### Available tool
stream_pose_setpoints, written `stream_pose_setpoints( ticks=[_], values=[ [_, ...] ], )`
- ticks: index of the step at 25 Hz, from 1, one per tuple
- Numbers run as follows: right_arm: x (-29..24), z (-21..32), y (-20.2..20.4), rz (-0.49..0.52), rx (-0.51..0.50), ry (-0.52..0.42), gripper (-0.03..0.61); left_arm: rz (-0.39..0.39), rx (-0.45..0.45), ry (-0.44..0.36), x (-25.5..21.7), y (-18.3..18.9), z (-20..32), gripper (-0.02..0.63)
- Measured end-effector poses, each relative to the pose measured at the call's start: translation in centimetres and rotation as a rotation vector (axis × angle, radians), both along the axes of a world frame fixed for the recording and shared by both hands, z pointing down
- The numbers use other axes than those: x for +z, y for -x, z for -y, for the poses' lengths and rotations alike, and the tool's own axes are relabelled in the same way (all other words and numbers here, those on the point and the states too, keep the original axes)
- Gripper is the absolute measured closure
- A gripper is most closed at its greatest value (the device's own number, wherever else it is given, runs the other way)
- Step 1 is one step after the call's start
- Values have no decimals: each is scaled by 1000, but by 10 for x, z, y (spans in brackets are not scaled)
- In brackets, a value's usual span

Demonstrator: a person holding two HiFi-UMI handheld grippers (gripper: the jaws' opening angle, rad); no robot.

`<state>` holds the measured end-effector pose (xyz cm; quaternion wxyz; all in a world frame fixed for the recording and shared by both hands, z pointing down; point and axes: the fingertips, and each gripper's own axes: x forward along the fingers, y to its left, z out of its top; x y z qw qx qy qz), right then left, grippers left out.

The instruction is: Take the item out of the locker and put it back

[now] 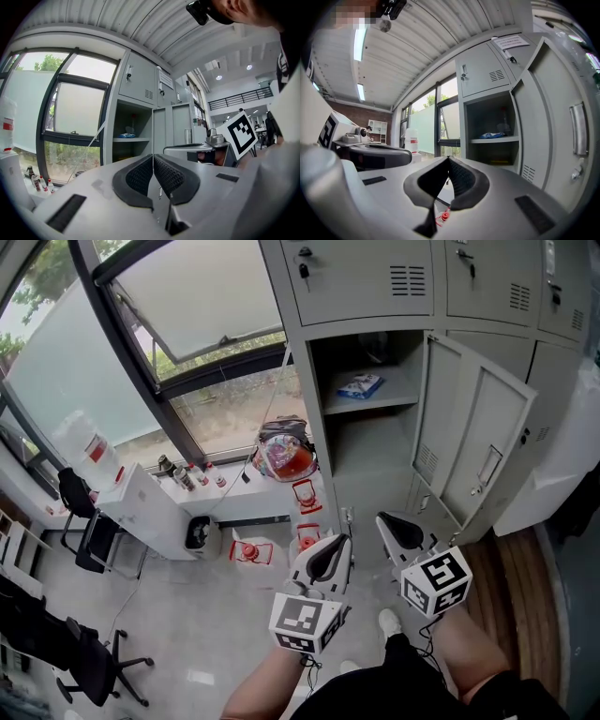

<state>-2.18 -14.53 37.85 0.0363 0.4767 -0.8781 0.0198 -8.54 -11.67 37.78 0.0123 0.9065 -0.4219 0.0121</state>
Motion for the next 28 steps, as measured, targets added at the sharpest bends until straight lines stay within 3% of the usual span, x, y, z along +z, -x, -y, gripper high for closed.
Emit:
stream_pose_setpoints(
  ticks=[28],
  values=[
    [16, 111, -58, 8, -83, 42, 526, 83, -62, -52, -28, -85, 161, 583]
  ],
)
